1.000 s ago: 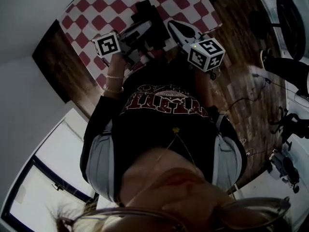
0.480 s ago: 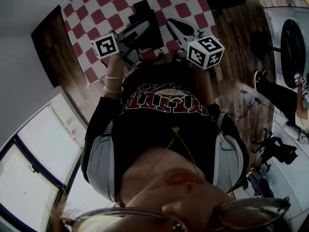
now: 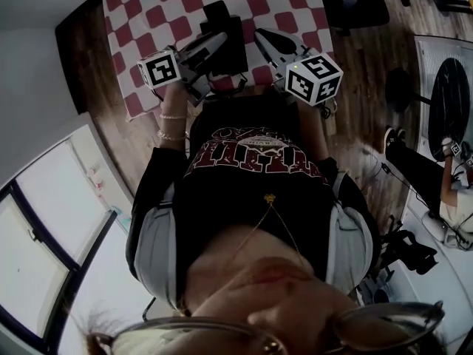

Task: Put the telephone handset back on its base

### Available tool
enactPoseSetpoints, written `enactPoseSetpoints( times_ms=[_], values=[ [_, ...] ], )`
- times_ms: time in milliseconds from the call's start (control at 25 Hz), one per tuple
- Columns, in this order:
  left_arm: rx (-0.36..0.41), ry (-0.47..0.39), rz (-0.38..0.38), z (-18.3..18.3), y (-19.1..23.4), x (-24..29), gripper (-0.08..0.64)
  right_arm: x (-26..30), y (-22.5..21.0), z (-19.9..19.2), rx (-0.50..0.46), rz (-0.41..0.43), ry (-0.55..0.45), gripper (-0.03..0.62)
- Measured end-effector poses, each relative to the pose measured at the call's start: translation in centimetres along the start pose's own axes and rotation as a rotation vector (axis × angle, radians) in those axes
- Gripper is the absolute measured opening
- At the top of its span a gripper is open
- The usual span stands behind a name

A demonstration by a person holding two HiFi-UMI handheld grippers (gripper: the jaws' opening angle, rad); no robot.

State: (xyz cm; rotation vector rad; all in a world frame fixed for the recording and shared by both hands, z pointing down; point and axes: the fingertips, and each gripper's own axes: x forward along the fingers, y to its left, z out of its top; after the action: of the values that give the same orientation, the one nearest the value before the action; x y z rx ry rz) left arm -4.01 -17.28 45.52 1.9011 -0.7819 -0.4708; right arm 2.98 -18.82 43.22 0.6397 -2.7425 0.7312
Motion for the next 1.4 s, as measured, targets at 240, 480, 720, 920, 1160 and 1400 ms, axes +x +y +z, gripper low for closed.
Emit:
enactPoseSetpoints(
  times_ms=[240,480,720,920,1160,1400],
  values=[
    [-0.005,-0.006,0.023,0.3,0.6,-0.4,0.081,0.3,-0.2,-0.1,0.003,0.012,0.01,0.02],
    [-0.008,0.019,0.026,0.2,1.0,-0.8,0.081,0.7,-0.1,-0.4,0.009,0.009,0.012,0.02],
    [-0.004,0.053,0.041,0.0,1.5,-1.0,0.081,1.0,-0.1,-0.8,0.021,0.0,0.007,0.02],
    [-0.008,0.082,0.038,-0.3,1.7,-1.2,0.081,1.1,-0.1,-1.2,0.037,-0.016,-0.002,0.02],
    [0.007,0.108,0.035,-0.3,2.0,-1.6,0.081,1.2,0.2,-1.6,0.047,-0.035,-0.008,0.02],
    [-0.008,0.121,0.026,-0.6,2.3,-1.8,0.082,1.0,0.4,-1.9,0.046,-0.054,-0.008,0.02]
  ],
)
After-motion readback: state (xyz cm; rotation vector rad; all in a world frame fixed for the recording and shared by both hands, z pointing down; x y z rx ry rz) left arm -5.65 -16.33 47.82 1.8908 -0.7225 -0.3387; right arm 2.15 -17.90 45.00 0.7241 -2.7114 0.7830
